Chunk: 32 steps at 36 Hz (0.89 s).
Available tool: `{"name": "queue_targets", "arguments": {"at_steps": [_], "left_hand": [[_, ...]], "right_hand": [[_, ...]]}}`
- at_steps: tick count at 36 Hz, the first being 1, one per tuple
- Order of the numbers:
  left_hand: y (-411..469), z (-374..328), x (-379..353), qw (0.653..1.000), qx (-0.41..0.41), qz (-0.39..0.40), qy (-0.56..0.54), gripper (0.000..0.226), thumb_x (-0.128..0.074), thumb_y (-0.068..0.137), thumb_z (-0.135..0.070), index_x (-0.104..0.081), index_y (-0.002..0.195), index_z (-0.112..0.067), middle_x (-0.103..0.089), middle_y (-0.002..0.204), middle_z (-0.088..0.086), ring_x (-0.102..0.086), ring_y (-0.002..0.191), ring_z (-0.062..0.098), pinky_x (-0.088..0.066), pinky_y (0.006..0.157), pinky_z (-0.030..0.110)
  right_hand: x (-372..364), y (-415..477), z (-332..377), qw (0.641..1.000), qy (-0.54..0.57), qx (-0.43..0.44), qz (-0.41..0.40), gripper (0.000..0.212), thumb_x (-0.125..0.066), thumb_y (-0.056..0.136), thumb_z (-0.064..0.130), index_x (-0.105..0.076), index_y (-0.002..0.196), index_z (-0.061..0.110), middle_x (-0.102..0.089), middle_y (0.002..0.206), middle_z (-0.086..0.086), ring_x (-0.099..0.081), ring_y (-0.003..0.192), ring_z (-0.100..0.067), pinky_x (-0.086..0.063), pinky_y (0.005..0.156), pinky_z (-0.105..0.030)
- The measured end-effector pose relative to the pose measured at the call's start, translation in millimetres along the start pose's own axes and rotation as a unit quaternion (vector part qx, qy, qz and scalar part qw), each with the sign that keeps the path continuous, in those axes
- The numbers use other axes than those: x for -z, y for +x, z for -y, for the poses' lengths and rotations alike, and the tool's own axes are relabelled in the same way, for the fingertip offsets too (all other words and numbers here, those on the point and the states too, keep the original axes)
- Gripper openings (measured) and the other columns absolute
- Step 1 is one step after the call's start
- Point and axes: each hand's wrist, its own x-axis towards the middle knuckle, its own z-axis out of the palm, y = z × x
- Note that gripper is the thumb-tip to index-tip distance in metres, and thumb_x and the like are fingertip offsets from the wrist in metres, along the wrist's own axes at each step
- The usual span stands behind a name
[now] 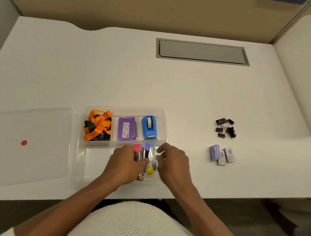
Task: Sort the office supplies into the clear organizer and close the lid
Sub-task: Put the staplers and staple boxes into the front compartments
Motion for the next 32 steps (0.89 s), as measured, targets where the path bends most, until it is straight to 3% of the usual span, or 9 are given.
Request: {"name": "queue_targets", "arguments": {"at_steps": [3, 6, 9, 13, 16, 19, 24, 29, 32], "left_hand": [[6.6, -11.7, -12.3, 0.998, -0.013, -0.008, 0.054, 0.022, -0.078, 0.093, -0.036, -0.07, 0.105, -0.019, -0.066, 0.082, -0.008, -0.067, 0.074, 0.011, -0.051, 0.065, 0.021], [12.4, -24.1, -24.8, 0.991, -0.028, -0.015, 0.13, 0.035, -0.079, 0.092, -0.036, -0.067, 0.117, -0.015, -0.065, 0.095, -0.003, -0.065, 0.085, 0.014, -0.052, 0.079, 0.025], [17.0, -33.7, -36.6, 0.982, -0.032, -0.029, 0.182, 0.047, -0.08, 0.091, -0.035, -0.062, 0.129, -0.013, -0.067, 0.113, 0.004, -0.066, 0.096, 0.018, -0.046, 0.078, 0.025], [19.8, -38.3, -49.9, 0.975, -0.029, -0.028, 0.219, 0.044, -0.08, 0.092, -0.029, -0.063, 0.13, -0.013, -0.067, 0.113, 0.004, -0.068, 0.099, 0.02, -0.046, 0.078, 0.024], [21.4, -37.7, -57.8, 0.968, -0.02, -0.023, 0.25, 0.046, -0.078, 0.095, -0.031, -0.061, 0.133, -0.012, -0.07, 0.123, 0.005, -0.071, 0.109, 0.023, -0.051, 0.083, 0.026], [21.5, -38.0, -63.8, 0.957, -0.031, -0.034, 0.288, 0.044, -0.074, 0.097, -0.033, -0.061, 0.133, -0.013, -0.072, 0.12, 0.005, -0.073, 0.106, 0.023, -0.056, 0.084, 0.028], [20.9, -40.6, -65.6, 0.934, -0.05, -0.051, 0.35, 0.056, -0.068, 0.096, -0.054, -0.057, 0.137, -0.018, -0.071, 0.123, 0.001, -0.073, 0.108, 0.021, -0.059, 0.087, 0.031], [17.5, -42.7, -64.1, 0.918, -0.057, -0.047, 0.39, 0.066, -0.064, 0.096, -0.06, -0.05, 0.145, -0.019, -0.069, 0.127, 0.0, -0.07, 0.111, 0.021, -0.056, 0.086, 0.032], [13.8, -42.7, -63.5, 0.912, -0.063, -0.05, 0.403, 0.062, -0.063, 0.096, -0.059, -0.052, 0.143, -0.021, -0.069, 0.125, -0.001, -0.071, 0.109, 0.02, -0.053, 0.081, 0.031]], "right_hand": [[22.8, -4.8, -22.9, 0.994, 0.096, -0.057, -0.018, 0.018, -0.071, 0.098, 0.027, -0.071, 0.116, 0.023, -0.077, 0.098, 0.003, -0.071, 0.079, -0.011, -0.052, 0.07, -0.022], [39.9, -7.2, -52.0, 0.987, 0.118, -0.092, -0.048, 0.017, -0.073, 0.095, 0.034, -0.07, 0.111, 0.027, -0.076, 0.093, 0.007, -0.071, 0.078, -0.011, -0.055, 0.071, -0.026], [51.5, -5.3, -85.3, 0.98, 0.121, -0.133, -0.088, 0.014, -0.073, 0.093, 0.035, -0.07, 0.106, 0.029, -0.074, 0.088, 0.011, -0.071, 0.08, -0.01, -0.056, 0.076, -0.031], [61.2, 0.2, -130.8, 0.961, 0.11, -0.187, -0.172, 0.012, -0.068, 0.094, 0.038, -0.068, 0.104, 0.03, -0.073, 0.091, 0.01, -0.07, 0.085, -0.018, -0.057, 0.08, -0.038], [63.2, 6.4, -160.7, 0.951, 0.089, -0.221, -0.199, 0.027, -0.069, 0.093, 0.041, -0.065, 0.116, 0.027, -0.073, 0.107, 0.001, -0.07, 0.095, -0.023, -0.058, 0.083, -0.041], [60.2, 12.7, -182.2, 0.948, 0.061, -0.234, -0.209, 0.048, -0.07, 0.089, 0.054, -0.057, 0.126, 0.026, -0.065, 0.118, -0.006, -0.065, 0.107, -0.028, -0.055, 0.085, -0.044], [49.1, 26.2, -197.8, 0.951, 0.049, -0.266, -0.148, 0.088, -0.068, 0.077, 0.078, -0.044, 0.144, 0.027, -0.051, 0.135, -0.015, -0.051, 0.128, -0.034, -0.051, 0.088, -0.048], [39.7, 36.7, -195.7, 0.959, 0.019, -0.238, -0.152, 0.099, -0.061, 0.068, 0.091, -0.041, 0.144, 0.03, -0.046, 0.127, -0.01, -0.044, 0.123, -0.031, -0.041, 0.076, -0.04], [36.7, 43.7, -191.1, 0.964, -0.017, -0.221, -0.146, 0.093, -0.067, 0.069, 0.086, -0.044, 0.138, 0.028, -0.045, 0.12, -0.011, -0.045, 0.117, -0.032, -0.041, 0.069, -0.038]]}}
